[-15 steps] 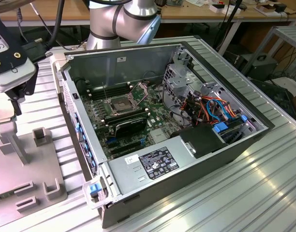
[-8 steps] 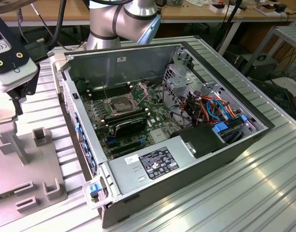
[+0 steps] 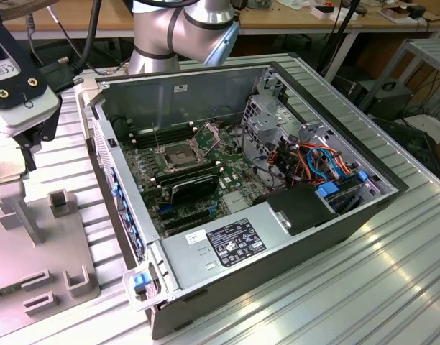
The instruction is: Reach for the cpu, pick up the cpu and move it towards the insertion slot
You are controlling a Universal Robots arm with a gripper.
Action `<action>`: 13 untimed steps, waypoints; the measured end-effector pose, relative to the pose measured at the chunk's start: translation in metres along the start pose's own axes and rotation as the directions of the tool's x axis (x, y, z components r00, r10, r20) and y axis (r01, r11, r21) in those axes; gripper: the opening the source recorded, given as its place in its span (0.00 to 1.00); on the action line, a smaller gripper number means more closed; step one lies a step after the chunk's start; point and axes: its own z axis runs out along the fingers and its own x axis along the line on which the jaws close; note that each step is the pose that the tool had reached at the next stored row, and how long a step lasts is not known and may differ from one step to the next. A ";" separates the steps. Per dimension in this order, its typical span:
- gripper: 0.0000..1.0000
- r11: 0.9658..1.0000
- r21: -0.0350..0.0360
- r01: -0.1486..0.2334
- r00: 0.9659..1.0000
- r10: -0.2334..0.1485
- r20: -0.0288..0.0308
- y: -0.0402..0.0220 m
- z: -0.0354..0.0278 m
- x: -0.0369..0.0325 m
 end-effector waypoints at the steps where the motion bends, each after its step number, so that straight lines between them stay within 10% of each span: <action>1: 0.55 1.000 0.000 0.000 1.000 0.000 0.000 0.0000 0.0000 0.0000; 13: 0.55 1.000 0.000 0.000 1.000 0.000 0.000 -0.0001 -0.0001 -0.0044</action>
